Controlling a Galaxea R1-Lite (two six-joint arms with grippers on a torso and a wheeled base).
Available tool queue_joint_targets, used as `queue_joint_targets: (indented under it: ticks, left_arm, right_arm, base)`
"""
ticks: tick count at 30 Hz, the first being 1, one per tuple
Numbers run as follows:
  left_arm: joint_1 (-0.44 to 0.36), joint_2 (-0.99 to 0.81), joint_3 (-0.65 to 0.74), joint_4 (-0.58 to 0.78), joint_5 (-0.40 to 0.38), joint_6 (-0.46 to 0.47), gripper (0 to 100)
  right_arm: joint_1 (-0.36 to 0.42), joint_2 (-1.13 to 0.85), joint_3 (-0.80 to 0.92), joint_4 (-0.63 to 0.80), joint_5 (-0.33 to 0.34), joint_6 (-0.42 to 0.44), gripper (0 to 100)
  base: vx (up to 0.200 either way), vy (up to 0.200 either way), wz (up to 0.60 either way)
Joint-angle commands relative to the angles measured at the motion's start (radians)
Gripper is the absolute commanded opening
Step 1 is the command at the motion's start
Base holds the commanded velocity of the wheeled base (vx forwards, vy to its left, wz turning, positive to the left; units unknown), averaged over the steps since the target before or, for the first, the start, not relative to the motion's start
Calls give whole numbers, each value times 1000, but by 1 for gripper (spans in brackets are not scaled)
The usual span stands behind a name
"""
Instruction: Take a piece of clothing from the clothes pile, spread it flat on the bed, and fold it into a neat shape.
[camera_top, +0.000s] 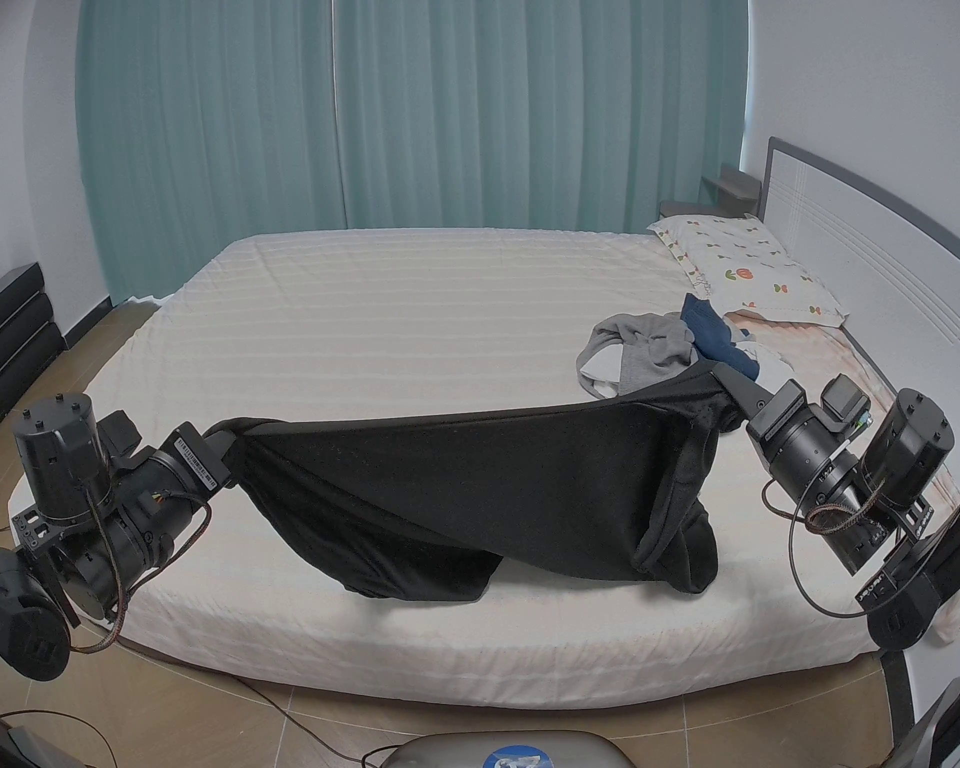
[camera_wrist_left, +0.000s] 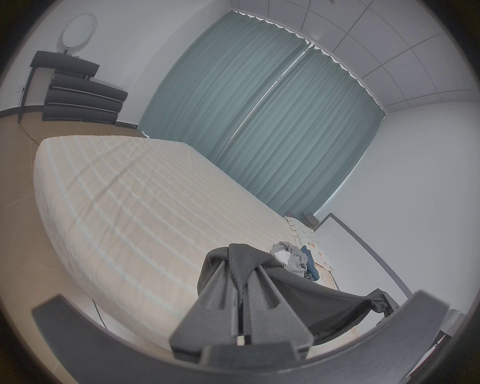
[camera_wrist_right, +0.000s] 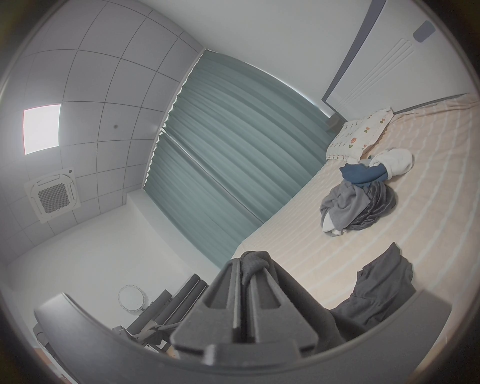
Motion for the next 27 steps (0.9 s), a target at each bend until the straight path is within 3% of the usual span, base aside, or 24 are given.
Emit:
queue_joint_targets:
  ticks: [1,11,24,27]
  left_arm:
    - [0,-27,3,0,1,11,0]
    - [-8,-20,15,0,-1,19,0]
    - [-43,-30,41,0,-68,13,0]
    - [-56,-34,47,0,-79,11,0]
  right_arm:
    - [2,-5,5,-6,1,0,0]
    - [5,-1,10,-8,10,2,0]
    - [10,-22,60,-8,13,-29,0]
    - [16,-51,69,-8,17,-31,0]
  base:
    - [0,200,0]
    - [0,200,0]
    - [0,0,0]
    - [-200,0,0]
